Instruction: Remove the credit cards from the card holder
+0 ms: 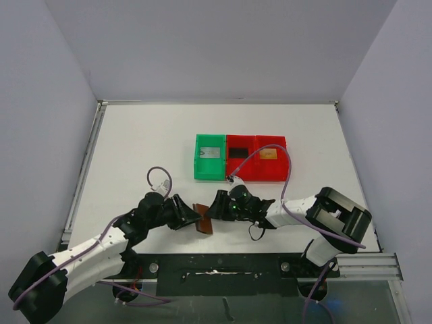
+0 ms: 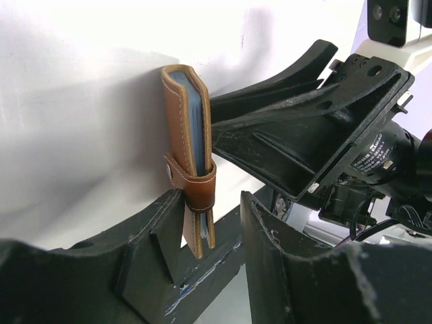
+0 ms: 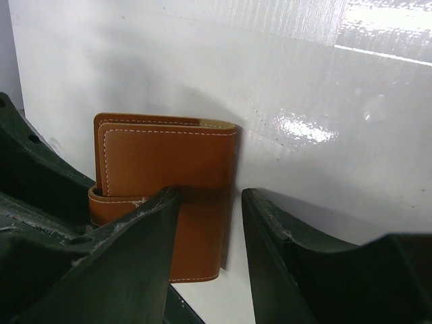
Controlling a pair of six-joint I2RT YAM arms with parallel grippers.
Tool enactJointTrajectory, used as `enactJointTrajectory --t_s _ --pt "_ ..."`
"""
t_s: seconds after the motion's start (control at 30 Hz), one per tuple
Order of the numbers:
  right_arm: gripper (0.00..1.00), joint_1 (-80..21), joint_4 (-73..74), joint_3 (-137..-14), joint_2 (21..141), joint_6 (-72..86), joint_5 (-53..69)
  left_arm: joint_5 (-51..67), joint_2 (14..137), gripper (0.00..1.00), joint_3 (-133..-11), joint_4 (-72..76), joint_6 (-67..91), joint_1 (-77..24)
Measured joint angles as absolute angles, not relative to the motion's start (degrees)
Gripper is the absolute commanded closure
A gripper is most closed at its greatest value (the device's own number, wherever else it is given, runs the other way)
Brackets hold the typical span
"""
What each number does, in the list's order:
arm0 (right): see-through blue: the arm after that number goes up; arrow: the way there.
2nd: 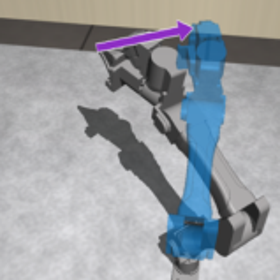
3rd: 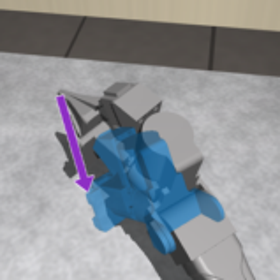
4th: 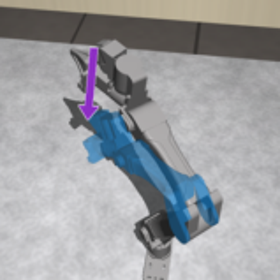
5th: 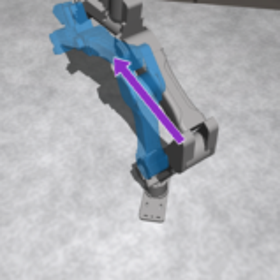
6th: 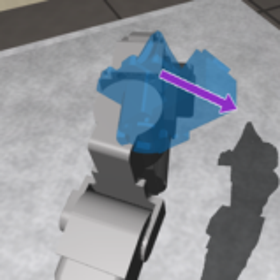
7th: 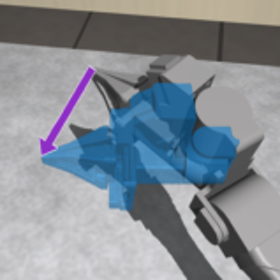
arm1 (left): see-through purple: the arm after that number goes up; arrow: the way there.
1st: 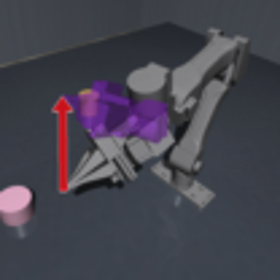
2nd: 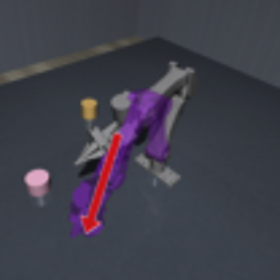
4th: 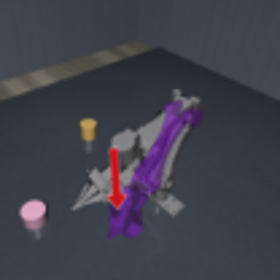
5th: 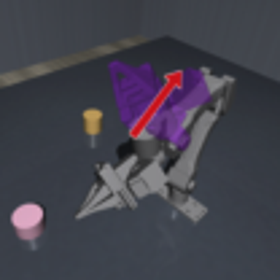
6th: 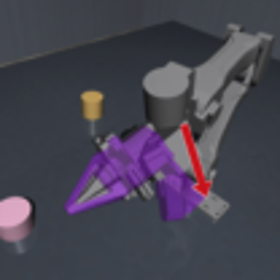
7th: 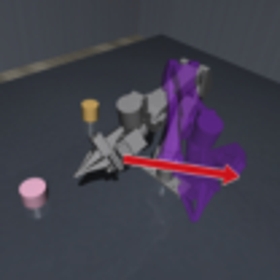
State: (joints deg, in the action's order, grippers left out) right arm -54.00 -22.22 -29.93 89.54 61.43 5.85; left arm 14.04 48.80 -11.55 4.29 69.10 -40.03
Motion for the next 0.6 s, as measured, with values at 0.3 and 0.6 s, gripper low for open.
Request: enactJointTrajectory --t_s 0.3,0.6 --pt "0.51 -52.45 -25.17 -25.89 87.02 64.27 5.61 14.87 55.86 0.62 -16.27 7.2 66.3 -43.42" --pt "0.49 -51.66 -23.05 -21.45 81.21 66.98 4.71 14.17 62.94 0.62 -21.43 11.4 64.23 -47.09"
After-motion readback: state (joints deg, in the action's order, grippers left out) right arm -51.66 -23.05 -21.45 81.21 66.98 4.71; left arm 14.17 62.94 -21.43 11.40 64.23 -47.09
